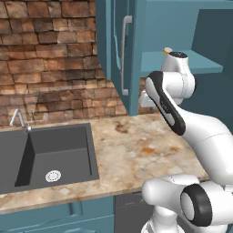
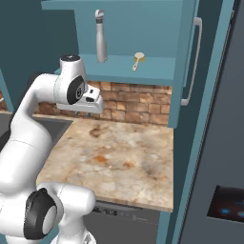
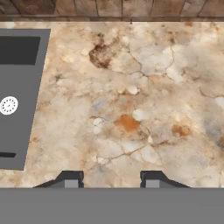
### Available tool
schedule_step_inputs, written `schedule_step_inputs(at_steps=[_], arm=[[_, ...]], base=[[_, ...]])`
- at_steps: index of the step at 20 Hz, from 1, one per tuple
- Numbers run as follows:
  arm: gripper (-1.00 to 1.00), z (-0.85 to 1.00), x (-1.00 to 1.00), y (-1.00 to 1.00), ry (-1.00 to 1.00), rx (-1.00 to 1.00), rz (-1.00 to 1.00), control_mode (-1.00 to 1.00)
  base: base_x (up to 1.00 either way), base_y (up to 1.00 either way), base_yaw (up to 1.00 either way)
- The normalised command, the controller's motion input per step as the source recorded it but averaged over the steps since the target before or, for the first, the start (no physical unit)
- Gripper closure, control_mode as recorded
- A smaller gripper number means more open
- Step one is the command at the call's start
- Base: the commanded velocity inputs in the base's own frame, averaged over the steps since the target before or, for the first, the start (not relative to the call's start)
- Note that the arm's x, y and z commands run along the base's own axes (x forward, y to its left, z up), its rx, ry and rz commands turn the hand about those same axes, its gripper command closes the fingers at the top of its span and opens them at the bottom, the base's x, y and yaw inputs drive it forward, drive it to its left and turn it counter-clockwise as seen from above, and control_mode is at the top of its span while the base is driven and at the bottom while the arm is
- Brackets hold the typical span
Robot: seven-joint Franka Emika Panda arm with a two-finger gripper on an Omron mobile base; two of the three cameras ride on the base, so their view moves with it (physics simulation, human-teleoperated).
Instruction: Locate and retrieve the spray and dish brush from the cabinet. Place them next to the sink.
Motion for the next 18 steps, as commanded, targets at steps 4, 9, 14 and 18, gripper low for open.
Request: schedule_step_inputs(at_steps=[4,9,14,18], arm=[[-1.0,0.0,-0.06,0.0,0.0,0.0,0.0,-1.0],[-1.0,0.04,-0.11,0.0,-0.1,0.0,-0.04,-1.0],[-1.0,0.21,-0.27,0.0,-0.3,-0.06,-0.01,-1.0],[-1.0,0.3,-0.15,0.0,-0.23,-0.04,-0.03,-1.0]], base=[[0.0,0.0,0.0],[0.0,0.0,0.0],[0.0,0.0,0.0],[0.0,0.0,0.0]])
